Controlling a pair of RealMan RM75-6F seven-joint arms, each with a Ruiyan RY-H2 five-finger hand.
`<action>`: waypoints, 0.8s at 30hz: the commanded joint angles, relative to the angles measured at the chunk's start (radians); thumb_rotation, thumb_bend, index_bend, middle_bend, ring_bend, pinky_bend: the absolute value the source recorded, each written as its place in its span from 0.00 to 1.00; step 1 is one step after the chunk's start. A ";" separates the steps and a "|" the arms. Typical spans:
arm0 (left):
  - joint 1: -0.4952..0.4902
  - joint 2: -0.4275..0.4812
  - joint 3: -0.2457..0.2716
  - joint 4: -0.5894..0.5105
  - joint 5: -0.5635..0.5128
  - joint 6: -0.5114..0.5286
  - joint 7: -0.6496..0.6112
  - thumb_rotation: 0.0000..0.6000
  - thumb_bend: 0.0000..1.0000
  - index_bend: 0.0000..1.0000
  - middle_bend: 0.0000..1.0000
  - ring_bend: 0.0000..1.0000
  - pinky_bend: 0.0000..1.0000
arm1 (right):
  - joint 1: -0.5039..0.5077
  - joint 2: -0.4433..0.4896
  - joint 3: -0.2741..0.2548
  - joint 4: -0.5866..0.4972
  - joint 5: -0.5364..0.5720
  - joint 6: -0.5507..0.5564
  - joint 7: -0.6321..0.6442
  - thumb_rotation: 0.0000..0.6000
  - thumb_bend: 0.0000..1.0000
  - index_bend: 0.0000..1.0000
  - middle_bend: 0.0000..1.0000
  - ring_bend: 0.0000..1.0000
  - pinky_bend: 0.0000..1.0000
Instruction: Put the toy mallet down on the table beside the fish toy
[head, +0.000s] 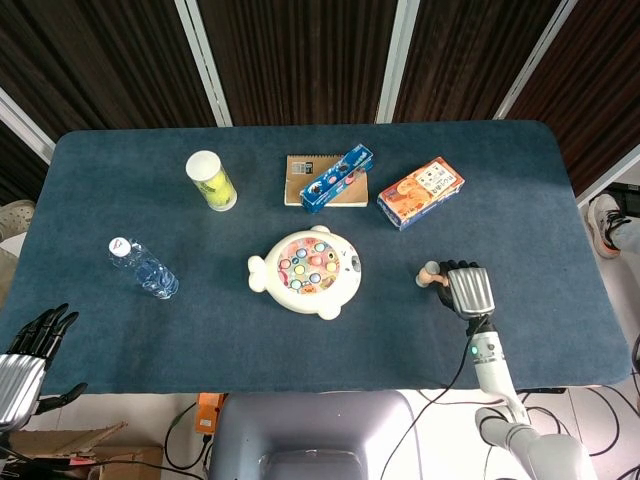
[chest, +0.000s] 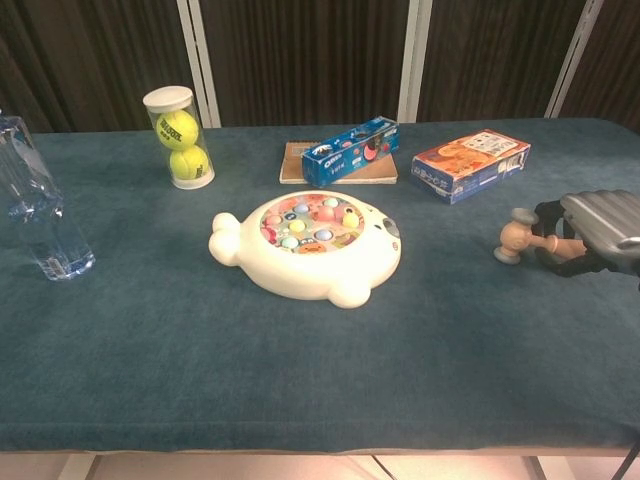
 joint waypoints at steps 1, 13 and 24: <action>0.000 0.000 0.000 0.000 0.001 0.001 -0.001 1.00 0.09 0.00 0.00 0.00 0.15 | -0.001 0.002 0.000 -0.002 0.000 -0.001 0.001 1.00 0.18 0.44 0.48 0.44 0.56; 0.000 -0.001 0.001 0.001 0.003 0.001 -0.002 1.00 0.08 0.00 0.00 0.00 0.15 | -0.006 0.014 0.002 -0.015 -0.001 0.000 -0.001 1.00 0.08 0.37 0.43 0.40 0.54; 0.001 -0.004 -0.001 0.000 0.001 0.003 0.008 1.00 0.07 0.00 0.00 0.00 0.15 | -0.012 0.026 0.004 -0.029 0.000 0.001 0.001 1.00 0.05 0.34 0.40 0.37 0.53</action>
